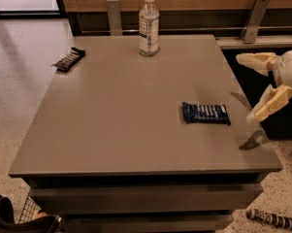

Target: Move rxbar blueberry near rxbar chocolate

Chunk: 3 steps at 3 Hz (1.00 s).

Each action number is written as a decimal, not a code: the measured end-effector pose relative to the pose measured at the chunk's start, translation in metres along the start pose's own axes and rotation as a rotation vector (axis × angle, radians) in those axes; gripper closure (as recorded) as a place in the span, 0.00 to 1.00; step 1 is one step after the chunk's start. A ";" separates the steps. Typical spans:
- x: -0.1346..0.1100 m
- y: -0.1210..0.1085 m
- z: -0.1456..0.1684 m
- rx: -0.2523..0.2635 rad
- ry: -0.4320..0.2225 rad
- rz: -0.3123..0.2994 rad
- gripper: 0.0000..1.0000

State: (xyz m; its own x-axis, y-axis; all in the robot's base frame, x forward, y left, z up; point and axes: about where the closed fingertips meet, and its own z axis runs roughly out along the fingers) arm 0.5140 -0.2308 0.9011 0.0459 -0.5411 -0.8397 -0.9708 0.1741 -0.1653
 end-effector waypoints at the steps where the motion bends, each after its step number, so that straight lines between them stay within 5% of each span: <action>1: 0.010 -0.003 0.012 0.007 -0.002 0.014 0.00; 3: 0.040 -0.010 0.056 0.004 -0.095 0.038 0.00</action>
Offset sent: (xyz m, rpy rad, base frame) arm 0.0284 0.0215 -0.0794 0.1360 0.0146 -0.0214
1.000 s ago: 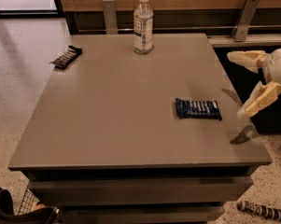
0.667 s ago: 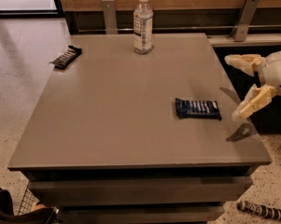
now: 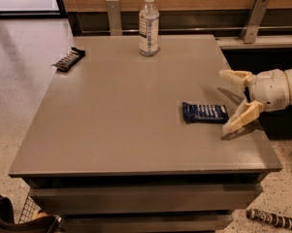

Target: Move rxbar blueberry near rxbar chocolate

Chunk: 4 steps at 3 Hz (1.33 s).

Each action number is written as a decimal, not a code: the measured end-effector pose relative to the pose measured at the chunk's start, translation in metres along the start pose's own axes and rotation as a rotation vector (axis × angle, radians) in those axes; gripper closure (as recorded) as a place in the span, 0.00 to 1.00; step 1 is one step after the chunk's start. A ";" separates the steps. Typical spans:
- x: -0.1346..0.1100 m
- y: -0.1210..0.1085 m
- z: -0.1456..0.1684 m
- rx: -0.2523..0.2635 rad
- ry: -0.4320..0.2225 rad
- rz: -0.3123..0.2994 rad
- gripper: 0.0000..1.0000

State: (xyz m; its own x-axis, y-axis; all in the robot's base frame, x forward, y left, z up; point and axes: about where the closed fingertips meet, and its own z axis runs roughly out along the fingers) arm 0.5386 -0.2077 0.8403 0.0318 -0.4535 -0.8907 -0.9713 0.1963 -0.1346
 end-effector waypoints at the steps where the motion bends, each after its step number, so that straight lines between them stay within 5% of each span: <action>1: 0.015 0.003 0.009 -0.010 -0.029 0.023 0.00; 2: 0.035 0.012 0.013 -0.027 -0.029 0.050 0.15; 4: 0.028 0.012 0.010 -0.029 -0.029 0.050 0.70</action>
Offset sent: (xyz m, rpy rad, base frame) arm -0.0128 -0.0130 -0.0525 0.0460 0.0683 -0.0122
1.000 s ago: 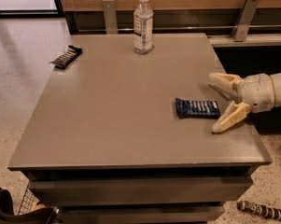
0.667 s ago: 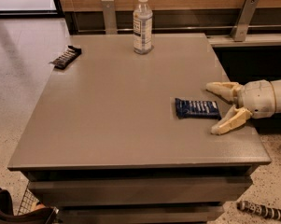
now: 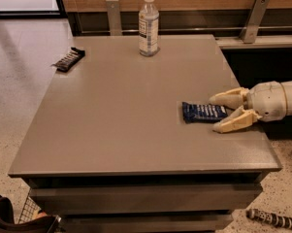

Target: Move rxbar blueberry near rxbar chocolate

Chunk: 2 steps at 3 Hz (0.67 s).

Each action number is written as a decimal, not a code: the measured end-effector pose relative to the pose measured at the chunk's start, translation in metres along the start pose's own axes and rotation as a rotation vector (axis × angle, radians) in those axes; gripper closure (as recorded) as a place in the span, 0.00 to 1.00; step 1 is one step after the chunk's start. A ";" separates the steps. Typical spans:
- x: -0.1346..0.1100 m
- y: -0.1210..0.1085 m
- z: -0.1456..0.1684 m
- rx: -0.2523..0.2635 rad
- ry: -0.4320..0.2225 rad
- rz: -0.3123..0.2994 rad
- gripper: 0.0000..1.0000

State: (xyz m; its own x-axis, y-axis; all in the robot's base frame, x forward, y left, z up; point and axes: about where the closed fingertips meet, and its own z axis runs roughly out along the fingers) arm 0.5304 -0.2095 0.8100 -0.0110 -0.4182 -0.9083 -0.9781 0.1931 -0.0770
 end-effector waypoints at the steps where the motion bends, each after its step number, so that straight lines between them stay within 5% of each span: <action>1: -0.001 0.000 0.000 0.000 0.000 0.000 0.99; 2: -0.001 0.000 0.000 0.000 0.000 0.000 1.00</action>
Offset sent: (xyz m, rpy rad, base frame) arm 0.0000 0.0000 0.0008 0.0000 0.0000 0.0000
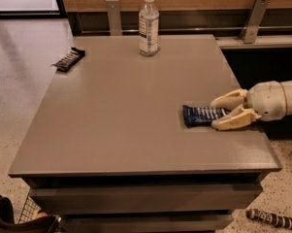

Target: Move rxbar blueberry near rxbar chocolate

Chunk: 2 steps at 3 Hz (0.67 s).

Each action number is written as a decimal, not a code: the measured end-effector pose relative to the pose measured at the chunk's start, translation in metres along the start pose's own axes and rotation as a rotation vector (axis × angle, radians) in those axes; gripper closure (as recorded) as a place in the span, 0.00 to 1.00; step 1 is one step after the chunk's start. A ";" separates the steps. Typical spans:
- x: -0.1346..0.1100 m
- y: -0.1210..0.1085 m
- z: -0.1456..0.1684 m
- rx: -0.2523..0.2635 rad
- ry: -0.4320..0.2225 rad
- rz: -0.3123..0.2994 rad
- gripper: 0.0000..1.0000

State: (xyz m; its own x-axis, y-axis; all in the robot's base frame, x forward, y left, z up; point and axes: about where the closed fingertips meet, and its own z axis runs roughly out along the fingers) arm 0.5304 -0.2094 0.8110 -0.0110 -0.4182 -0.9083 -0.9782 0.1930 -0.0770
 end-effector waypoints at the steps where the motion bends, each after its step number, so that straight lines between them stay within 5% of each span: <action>1: 0.000 0.000 0.000 0.000 0.000 0.000 1.00; 2: -0.006 -0.002 0.004 0.002 0.006 0.000 1.00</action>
Offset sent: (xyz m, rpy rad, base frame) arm 0.0342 0.1217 0.1000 -0.1717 0.0391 -0.0665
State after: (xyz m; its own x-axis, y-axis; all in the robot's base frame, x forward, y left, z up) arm 0.5330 -0.2032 0.8148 -0.0124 -0.4238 -0.9057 -0.9777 0.1949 -0.0778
